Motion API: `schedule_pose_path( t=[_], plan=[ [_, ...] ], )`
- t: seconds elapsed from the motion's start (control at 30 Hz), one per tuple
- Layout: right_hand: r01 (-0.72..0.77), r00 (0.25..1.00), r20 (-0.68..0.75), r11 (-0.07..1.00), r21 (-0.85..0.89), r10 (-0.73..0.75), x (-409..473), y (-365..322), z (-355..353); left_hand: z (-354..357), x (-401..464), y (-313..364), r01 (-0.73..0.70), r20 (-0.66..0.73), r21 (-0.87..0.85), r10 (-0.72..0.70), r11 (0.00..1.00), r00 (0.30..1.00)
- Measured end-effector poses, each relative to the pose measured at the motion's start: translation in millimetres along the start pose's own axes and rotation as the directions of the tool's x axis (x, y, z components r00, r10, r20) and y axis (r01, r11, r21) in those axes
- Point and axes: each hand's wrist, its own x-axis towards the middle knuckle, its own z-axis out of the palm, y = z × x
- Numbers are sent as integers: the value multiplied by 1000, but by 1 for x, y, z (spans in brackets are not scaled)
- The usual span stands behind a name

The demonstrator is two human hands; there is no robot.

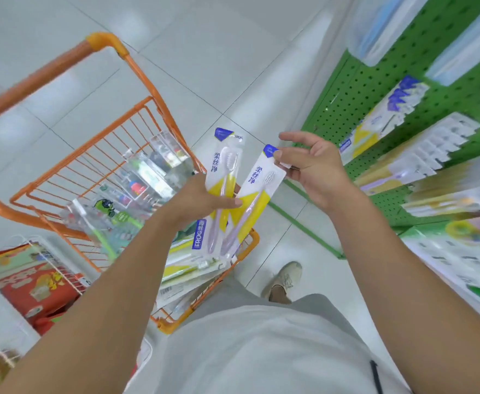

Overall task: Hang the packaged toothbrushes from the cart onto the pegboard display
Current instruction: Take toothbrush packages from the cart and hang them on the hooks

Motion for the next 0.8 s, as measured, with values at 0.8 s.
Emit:
schedule_pose_path(
  t=[0.8],
  plan=[
    [22, 967, -255, 997, 69, -4, 5, 10, -165, 174, 64, 77, -97, -242, 163, 135, 982, 961]
  ],
)
